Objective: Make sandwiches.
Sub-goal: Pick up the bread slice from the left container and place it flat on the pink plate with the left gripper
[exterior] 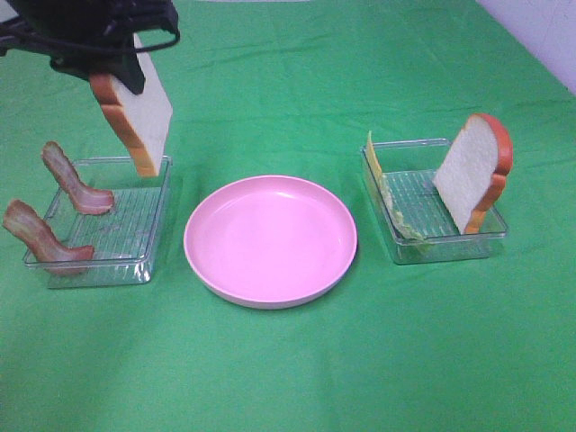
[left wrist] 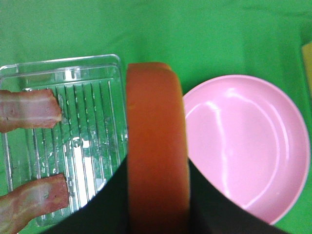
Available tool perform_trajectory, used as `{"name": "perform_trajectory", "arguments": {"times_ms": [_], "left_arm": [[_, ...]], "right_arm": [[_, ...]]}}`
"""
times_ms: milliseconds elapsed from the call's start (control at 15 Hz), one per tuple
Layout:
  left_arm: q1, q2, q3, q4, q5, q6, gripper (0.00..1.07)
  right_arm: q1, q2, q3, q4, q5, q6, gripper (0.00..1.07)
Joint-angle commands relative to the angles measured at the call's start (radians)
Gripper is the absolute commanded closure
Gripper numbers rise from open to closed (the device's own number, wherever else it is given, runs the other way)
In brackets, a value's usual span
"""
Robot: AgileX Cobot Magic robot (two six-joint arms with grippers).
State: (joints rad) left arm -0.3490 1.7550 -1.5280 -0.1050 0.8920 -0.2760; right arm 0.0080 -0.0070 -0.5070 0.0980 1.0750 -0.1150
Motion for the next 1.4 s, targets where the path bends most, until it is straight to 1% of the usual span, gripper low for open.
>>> {"name": "perform_trajectory", "arguments": {"times_ms": [67,133,267,333,467,533,600,733,800,867,933,1067,1200,1267,1400], "left_arm": [[0.059,-0.03,-0.001,-0.177,0.002,0.157,1.07],[0.116,-0.03,0.042,-0.404,0.002,0.342,1.07],[0.154,-0.027,0.154,-0.67,-0.046,0.549,1.07],[0.161,-0.022,0.186,-0.731,-0.057,0.598,1.07],[0.163,0.025,0.276,-0.906,-0.072,0.768,1.07],[0.159,0.063,0.297,-0.992,-0.047,0.856,1.07],[0.155,0.107,0.301,-1.058,-0.018,0.918,1.07],[0.155,0.201,0.301,-1.19,0.014,0.989,1.07],[0.155,0.235,0.301,-1.24,0.014,1.013,1.07],[0.155,0.263,0.301,-1.27,0.015,1.032,1.07],[0.155,0.302,0.301,-1.29,0.015,1.032,1.07],[0.14,0.326,0.299,-1.304,0.01,1.039,1.07],[0.103,0.343,0.292,-1.303,-0.021,1.05,1.07],[0.096,0.348,0.292,-1.303,-0.037,1.05,1.07],[0.054,0.381,0.292,-1.306,-0.089,1.048,1.07]], "right_arm": [[-0.006,-0.013,0.002,-0.003,-0.012,-0.005,0.32],[-0.006,-0.013,0.002,-0.003,-0.012,-0.005,0.32],[-0.006,-0.013,0.002,-0.003,-0.012,-0.005,0.32],[-0.006,-0.013,0.002,-0.003,-0.012,-0.005,0.32],[-0.006,-0.013,0.002,-0.003,-0.012,-0.005,0.32],[-0.006,-0.013,0.002,-0.003,-0.012,-0.005,0.32],[-0.006,-0.013,0.002,-0.003,-0.012,-0.005,0.32],[-0.006,-0.013,0.002,-0.003,-0.012,-0.005,0.32],[-0.006,-0.013,0.002,-0.003,-0.012,-0.005,0.32],[-0.006,-0.013,0.002,-0.003,-0.012,-0.005,0.32],[-0.006,-0.013,0.002,-0.003,-0.012,-0.005,0.32],[-0.006,-0.012,0.002,-0.003,-0.012,-0.005,0.32],[-0.006,-0.012,0.002,-0.003,-0.012,-0.005,0.32],[-0.006,-0.012,0.002,-0.003,-0.012,-0.005,0.32],[-0.006,-0.012,0.002,-0.003,-0.012,-0.005,0.32]]}}
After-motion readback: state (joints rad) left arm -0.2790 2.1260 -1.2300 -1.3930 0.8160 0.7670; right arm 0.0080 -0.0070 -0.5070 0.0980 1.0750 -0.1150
